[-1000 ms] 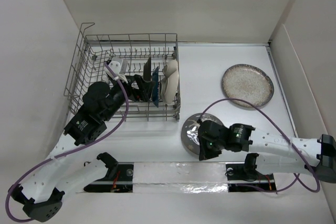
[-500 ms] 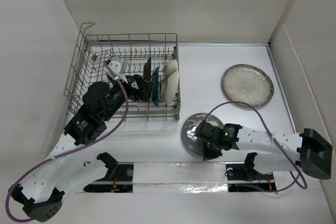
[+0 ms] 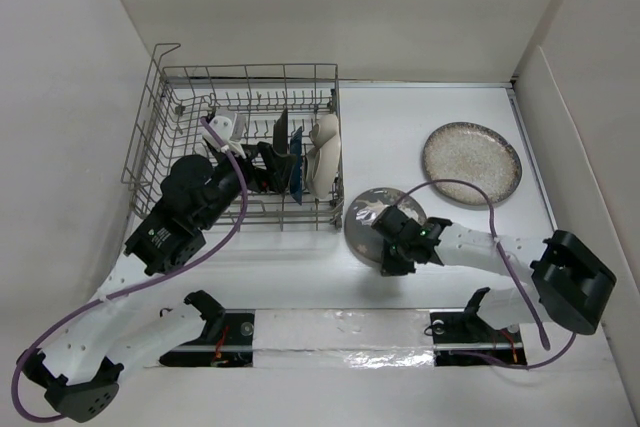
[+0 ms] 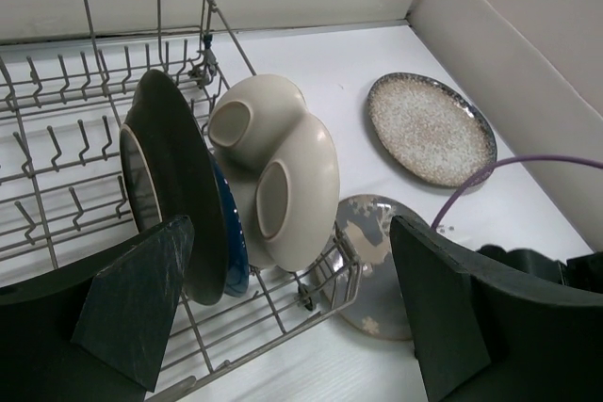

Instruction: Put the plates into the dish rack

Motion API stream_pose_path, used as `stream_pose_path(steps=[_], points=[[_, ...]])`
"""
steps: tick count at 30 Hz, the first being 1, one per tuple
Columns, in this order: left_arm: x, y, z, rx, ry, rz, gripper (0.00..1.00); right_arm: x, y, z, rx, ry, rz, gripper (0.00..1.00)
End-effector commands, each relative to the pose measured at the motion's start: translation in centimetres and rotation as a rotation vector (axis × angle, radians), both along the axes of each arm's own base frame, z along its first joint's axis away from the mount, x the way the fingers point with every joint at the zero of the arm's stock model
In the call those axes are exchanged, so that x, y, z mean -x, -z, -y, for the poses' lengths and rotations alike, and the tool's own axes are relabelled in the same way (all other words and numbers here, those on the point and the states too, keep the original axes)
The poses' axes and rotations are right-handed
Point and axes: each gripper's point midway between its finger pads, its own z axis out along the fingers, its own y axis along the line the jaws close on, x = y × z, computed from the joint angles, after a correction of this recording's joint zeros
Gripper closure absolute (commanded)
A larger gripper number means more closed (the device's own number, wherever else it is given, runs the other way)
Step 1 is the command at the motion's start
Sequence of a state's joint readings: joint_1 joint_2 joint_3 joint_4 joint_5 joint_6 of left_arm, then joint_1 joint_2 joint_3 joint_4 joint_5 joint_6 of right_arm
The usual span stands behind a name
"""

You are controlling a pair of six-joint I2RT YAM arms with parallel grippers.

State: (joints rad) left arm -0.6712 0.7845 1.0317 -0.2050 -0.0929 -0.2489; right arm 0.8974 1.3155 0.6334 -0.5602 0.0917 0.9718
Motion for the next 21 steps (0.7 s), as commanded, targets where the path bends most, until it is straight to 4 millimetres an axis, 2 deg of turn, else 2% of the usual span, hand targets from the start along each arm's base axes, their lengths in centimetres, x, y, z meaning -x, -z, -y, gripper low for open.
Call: stream_pose_path(steps=[1, 5, 7, 9, 10, 12, 13, 14, 15, 16, 17, 19, 21], points=[[-0.4, -0.7, 0.3, 0.023, 0.006, 0.031, 0.18, -4.9, -0.1, 0.2, 0.027, 0.04, 0.172, 1.0], [-0.2, -0.8, 0.2, 0.028, 0.006, 0.037, 0.18, -4.5, -0.9, 1.3, 0.034, 0.075, 0.191, 0.99], [-0.1, -1.0, 0.2, 0.032, 0.008, 0.042, 0.18, -3.9, -2.4, 2.1, 0.004, 0.115, 0.222, 0.95], [-0.1, -1.0, 0.2, 0.035, 0.011, 0.04, 0.18, -2.7, -2.2, 3.4, -0.009, 0.162, 0.208, 0.87], [-0.1, -1.0, 0.2, 0.034, 0.011, 0.042, 0.18, -2.9, -3.1, 3.5, -0.074, 0.204, 0.228, 0.73], [0.0, -1.0, 0.3, 0.037, 0.017, 0.041, 0.18, -3.2, -3.3, 4.4, -0.11, 0.269, 0.242, 0.56], [-0.1, -1.0, 0.3, 0.036, 0.015, 0.041, 0.18, -5.1, -4.9, 5.6, -0.185, 0.392, 0.314, 0.32], [-0.1, -1.0, 0.3, 0.036, 0.015, 0.041, 0.18, -5.1, -4.9, 5.6, -0.186, 0.393, 0.314, 0.32], [-0.1, -0.9, 0.2, 0.035, 0.011, 0.04, 0.18, -6.0, -5.5, 5.6, -0.219, 0.421, 0.346, 0.3], [-0.1, -0.8, 0.2, 0.035, 0.009, 0.038, 0.18, -6.3, -5.2, 6.0, -0.234, 0.441, 0.346, 0.25], [-0.1, -0.9, 0.2, 0.034, 0.008, 0.042, 0.19, -7.3, -5.2, 7.0, -0.242, 0.494, 0.359, 0.22], [-0.1, -0.9, 0.2, 0.034, 0.008, 0.042, 0.2, -8.4, -5.1, 7.4, -0.278, 0.524, 0.374, 0.21], [-0.1, -0.8, 0.2, 0.034, 0.011, 0.042, 0.21, -9.8, -5.0, 8.9, -0.279, 0.594, 0.402, 0.17]])
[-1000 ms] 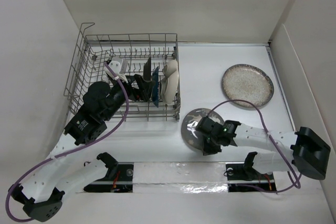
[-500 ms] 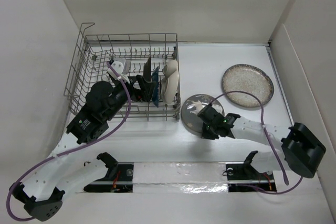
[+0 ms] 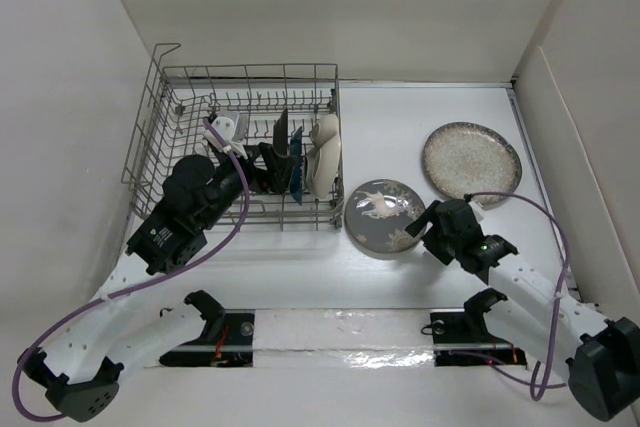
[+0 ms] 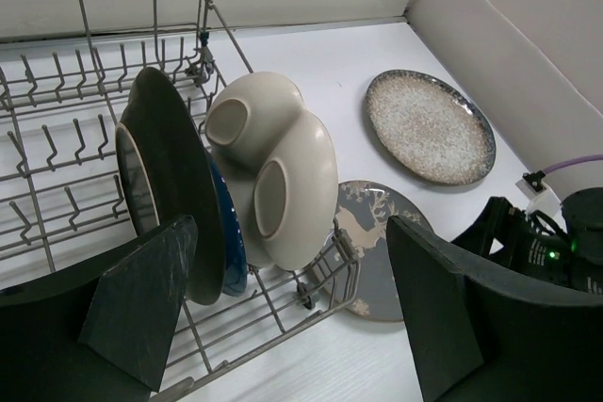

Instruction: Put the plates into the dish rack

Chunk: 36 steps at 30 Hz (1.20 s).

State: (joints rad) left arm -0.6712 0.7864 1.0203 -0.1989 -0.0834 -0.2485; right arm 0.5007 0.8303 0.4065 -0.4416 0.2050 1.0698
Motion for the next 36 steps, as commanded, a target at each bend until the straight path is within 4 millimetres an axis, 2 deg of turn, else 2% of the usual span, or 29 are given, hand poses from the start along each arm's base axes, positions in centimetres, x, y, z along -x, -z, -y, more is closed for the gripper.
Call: stream_pose_path(steps=[1, 2, 3, 6, 10, 11, 12, 13, 14, 16, 17, 19, 20, 22, 23, 24, 26, 29, 30, 31, 32, 33, 34, 35, 36], points=[[-0.1, -1.2, 0.0, 0.036, 0.001, 0.048, 0.21, -2.7, -0.8, 0.3, -0.082, 0.054, 0.084, 0.17], [-0.1, -1.3, 0.0, 0.037, 0.003, 0.049, 0.22, -2.8, -0.3, 0.4, -0.097, 0.051, 0.082, 0.17], [0.0, -1.3, 0.0, 0.037, 0.004, 0.049, 0.22, -3.8, -0.5, 0.6, -0.125, 0.07, 0.108, 0.18], [-0.1, -1.2, 0.1, 0.036, 0.006, 0.05, 0.22, -4.3, 0.2, -0.4, -0.182, 0.054, 0.1, 0.21], [0.0, -1.5, -0.3, 0.036, -0.009, 0.064, 0.22, -4.2, 2.6, -1.0, -0.222, 0.075, 0.046, 0.32], [0.0, -1.5, -0.3, 0.038, -0.009, 0.066, 0.22, -3.9, 2.9, -1.5, -0.262, 0.077, 0.032, 0.39], [0.0, -1.5, -0.4, 0.038, -0.01, 0.066, 0.22, -4.3, 2.8, -1.4, -0.28, 0.093, 0.052, 0.41], [-0.1, -1.5, -0.3, 0.037, -0.009, 0.065, 0.22, -3.8, 3.6, -1.3, -0.285, 0.102, 0.034, 0.44], [-0.2, -1.3, -0.2, 0.034, -0.009, 0.06, 0.22, -3.8, 3.8, -1.1, -0.299, 0.118, 0.029, 0.52], [-0.3, -1.1, -0.1, 0.03, -0.006, 0.055, 0.22, -3.8, 3.9, -1.1, -0.305, 0.124, 0.035, 0.62], [-0.4, -0.9, 0.0, 0.026, -0.006, 0.05, 0.22, -3.9, 3.6, -1.0, -0.313, 0.135, 0.045, 0.74], [-0.4, -0.9, 0.0, 0.025, -0.006, 0.049, 0.22, -3.8, 3.3, -0.9, -0.315, 0.143, 0.055, 0.86], [-0.4, -0.9, 0.0, 0.024, -0.006, 0.05, 0.22, -3.9, 3.0, -0.7, -0.312, 0.153, 0.065, 0.95], [-0.4, -0.9, 0.0, 0.025, -0.009, 0.051, 0.22, -3.7, 2.1, 0.1, -0.288, 0.176, 0.082, 1.0], [-0.4, -0.9, 0.0, 0.027, -0.009, 0.054, 0.22, -4.2, 1.0, 0.6, -0.263, 0.188, 0.121, 1.0], [-0.5, -0.9, 0.1, 0.027, -0.003, 0.052, 0.22, -3.6, 0.1, 1.2, -0.245, 0.196, 0.134, 1.0], [-0.5, -0.6, 0.4, 0.026, 0.006, 0.044, 0.22, -3.7, -1.8, 2.5, -0.196, 0.221, 0.198, 1.0], [-0.2, -0.9, 1.3, 0.036, 0.055, 0.047, 0.27, -3.7, -7.3, 4.0, -0.173, 0.237, 0.342, 1.0], [0.4, -1.1, 1.9, 0.046, 0.103, 0.053, 0.32, -3.5, -8.5, 4.3, -0.141, 0.216, 0.371, 1.0], [0.6, -1.3, 2.2, 0.055, 0.124, 0.061, 0.36, -3.8, -12.3, 4.5, -0.155, 0.208, 0.462, 1.0], [0.9, -1.7, 2.4, 0.068, 0.145, 0.075, 0.49, -3.8, -15.8, 4.7, -0.134, 0.184, 0.536, 1.0], [1.0, -1.8, 2.5, 0.073, 0.151, 0.077, 0.55, -3.8, -15.5, 5.0, -0.103, 0.178, 0.532, 1.0], [1.1, -2.1, 2.6, 0.079, 0.156, 0.081, 0.6, -3.9, -19.3, 5.1, -0.107, 0.165, 0.608, 1.0], [1.0, -2.0, 2.7, 0.081, 0.159, 0.074, 0.65, -4.1, -20.7, 5.1, -0.066, 0.133, 0.63, 1.0], [1.0, -2.0, 3.0, 0.08, 0.171, 0.07, 0.75, -4.1, -22.4, 5.1, -0.056, 0.122, 0.659, 1.0]])
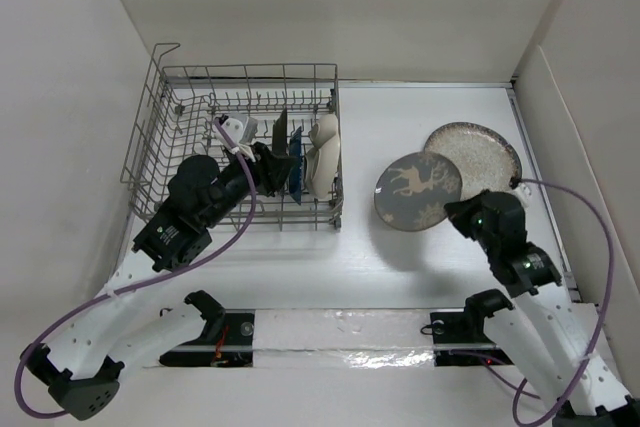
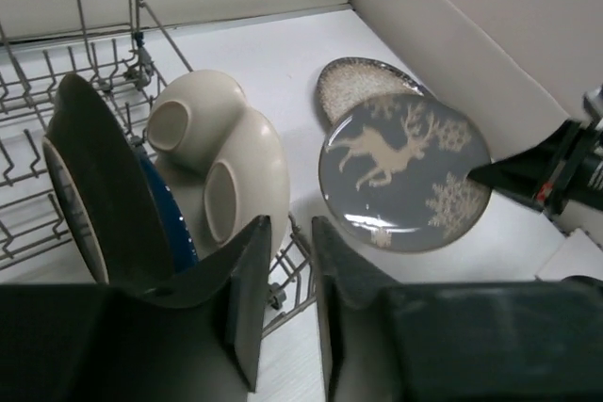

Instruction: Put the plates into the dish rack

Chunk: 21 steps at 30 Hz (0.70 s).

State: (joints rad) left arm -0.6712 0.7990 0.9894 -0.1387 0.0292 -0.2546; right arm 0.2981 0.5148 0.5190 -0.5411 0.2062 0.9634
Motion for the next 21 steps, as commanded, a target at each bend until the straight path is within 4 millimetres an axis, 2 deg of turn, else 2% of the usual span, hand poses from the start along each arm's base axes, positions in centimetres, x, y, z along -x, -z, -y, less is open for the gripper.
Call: stream_pose_path(steps=[1, 2, 3, 4, 5, 7, 8, 9, 10, 11, 12, 13, 15, 17, 18, 19, 21], points=[[0.4, -2.6, 1.1, 0.064, 0.066, 0.063, 0.8, -2.1, -14.5, 0.4, 0.02, -0.011, 0.384, 1.0], [0.3, -2.4, 1.3, 0.062, 0.072, 0.051, 0.86, -1.8, -18.0, 0.5, 0.02, -0.016, 0.46, 1.0], [0.5, -2.6, 1.6, 0.067, 0.087, 0.047, 1.0, -1.8, -19.8, 0.6, 0.048, -0.024, 0.504, 1.0], [0.6, -3.0, 1.8, 0.071, 0.103, 0.051, 1.0, -1.7, -21.5, 0.6, 0.052, -0.027, 0.543, 1.0], [0.6, -3.1, 2.0, 0.073, 0.113, 0.051, 1.0, -1.2, -24.2, 0.5, 0.044, -0.047, 0.605, 1.0], [0.9, -3.7, 2.4, 0.092, 0.136, 0.054, 1.0, -1.8, -26.6, -0.4, 0.043, -0.091, 0.668, 1.0], [0.9, -3.9, 2.6, 0.1, 0.142, 0.055, 1.0, -1.8, -27.4, -1.7, 0.023, -0.162, 0.691, 1.0], [0.9, -4.1, 2.6, 0.111, 0.144, 0.051, 1.0, -1.8, -29.2, -2.5, -0.003, -0.2, 0.748, 1.0], [1.0, -4.6, 2.7, 0.131, 0.144, 0.049, 0.99, -2.9, -28.9, -3.5, -0.015, -0.247, 0.732, 1.0], [0.8, -4.9, 2.8, 0.143, 0.141, 0.049, 0.9, -2.8, -29.3, -5.0, -0.044, -0.332, 0.745, 1.0], [0.7, -5.1, 2.8, 0.153, 0.135, 0.049, 0.68, -2.9, -30.6, -5.8, -0.085, -0.365, 0.79, 1.0], [0.7, -5.2, 2.9, 0.173, 0.135, 0.033, 0.58, -3.8, -30.2, -6.7, -0.105, -0.401, 0.777, 1.0], [0.4, -5.0, 3.4, 0.185, 0.143, 0.011, 0.36, -3.6, -31.7, -8.3, -0.176, -0.485, 0.833, 1.0], [0.0, -4.9, 4.2, 0.201, 0.154, -0.017, 0.29, -4.4, -31.0, -9.6, -0.226, -0.551, 0.819, 1.0], [-0.2, -5.1, 4.5, 0.209, 0.161, -0.015, 0.26, -4.3, -31.6, -10.0, -0.263, -0.569, 0.842, 1.0], [-0.5, -4.8, 4.9, 0.216, 0.164, -0.032, 0.24, -4.7, -30.9, -10.7, -0.282, -0.604, 0.824, 1.0], [-1.0, -4.3, 5.3, 0.224, 0.16, -0.051, 0.22, -4.4, -31.0, -11.4, -0.314, -0.657, 0.835, 1.0]])
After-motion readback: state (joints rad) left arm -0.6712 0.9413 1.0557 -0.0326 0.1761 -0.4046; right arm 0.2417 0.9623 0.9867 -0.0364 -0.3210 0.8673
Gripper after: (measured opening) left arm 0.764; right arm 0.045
